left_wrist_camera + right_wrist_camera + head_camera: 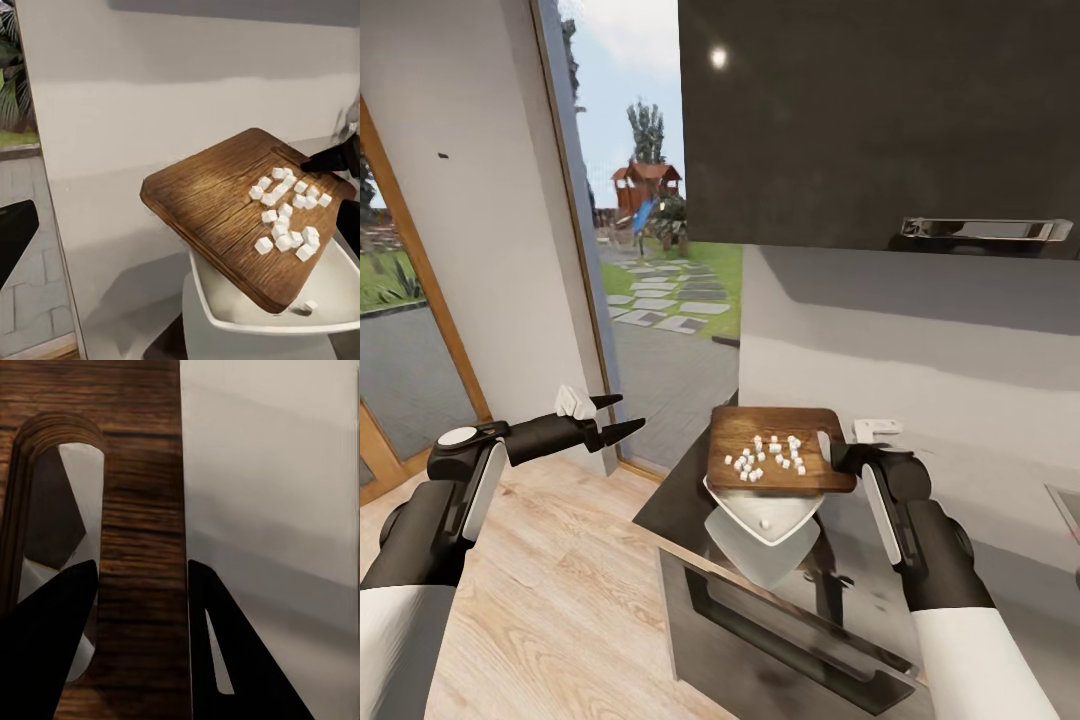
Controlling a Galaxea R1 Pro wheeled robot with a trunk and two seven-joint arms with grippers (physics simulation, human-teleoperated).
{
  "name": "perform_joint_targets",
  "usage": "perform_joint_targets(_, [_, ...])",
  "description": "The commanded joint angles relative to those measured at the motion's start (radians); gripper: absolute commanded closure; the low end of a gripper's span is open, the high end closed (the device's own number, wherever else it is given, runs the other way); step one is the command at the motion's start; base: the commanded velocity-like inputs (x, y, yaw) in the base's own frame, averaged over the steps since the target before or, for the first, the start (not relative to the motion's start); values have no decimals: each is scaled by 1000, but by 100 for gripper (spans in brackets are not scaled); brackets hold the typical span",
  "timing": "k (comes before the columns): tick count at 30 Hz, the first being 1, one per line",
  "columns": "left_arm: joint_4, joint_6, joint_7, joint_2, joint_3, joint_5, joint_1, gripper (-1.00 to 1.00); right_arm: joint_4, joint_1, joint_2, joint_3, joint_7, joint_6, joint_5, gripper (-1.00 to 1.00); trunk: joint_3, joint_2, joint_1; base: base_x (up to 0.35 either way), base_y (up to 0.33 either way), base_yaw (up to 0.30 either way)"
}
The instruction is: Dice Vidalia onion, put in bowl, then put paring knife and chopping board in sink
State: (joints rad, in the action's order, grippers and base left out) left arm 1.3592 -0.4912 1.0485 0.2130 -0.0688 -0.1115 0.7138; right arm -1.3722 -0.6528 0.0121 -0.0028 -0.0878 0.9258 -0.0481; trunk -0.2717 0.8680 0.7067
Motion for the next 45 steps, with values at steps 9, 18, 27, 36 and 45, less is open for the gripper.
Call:
perform_joint_targets(9, [0,-9,2,0,0,-5,0,-100,-1,-1,1,0,-1,-25,-4,100,-1,1,0,0,0,0])
perform_joint_targets(18, [0,-9,1,0,0,-5,1,-100,3,-1,0,0,0,-84,-5,100,-1,1,0,0,0,0])
perform_joint_targets(27, [0,-9,1,-1,0,-5,1,-100,28,2,0,-2,0,-144,-6,100,-1,1,0,0,0,0])
perform_joint_targets(36, [0,-9,1,-1,0,-5,1,-100,36,5,0,-2,1,-196,-6,100,-1,1,0,0,0,0])
perform_joint_targets(45, [0,-9,1,-1,0,-5,1,-100,39,11,-2,-2,1,-235,-7,100,-1,1,0,0,0,0])
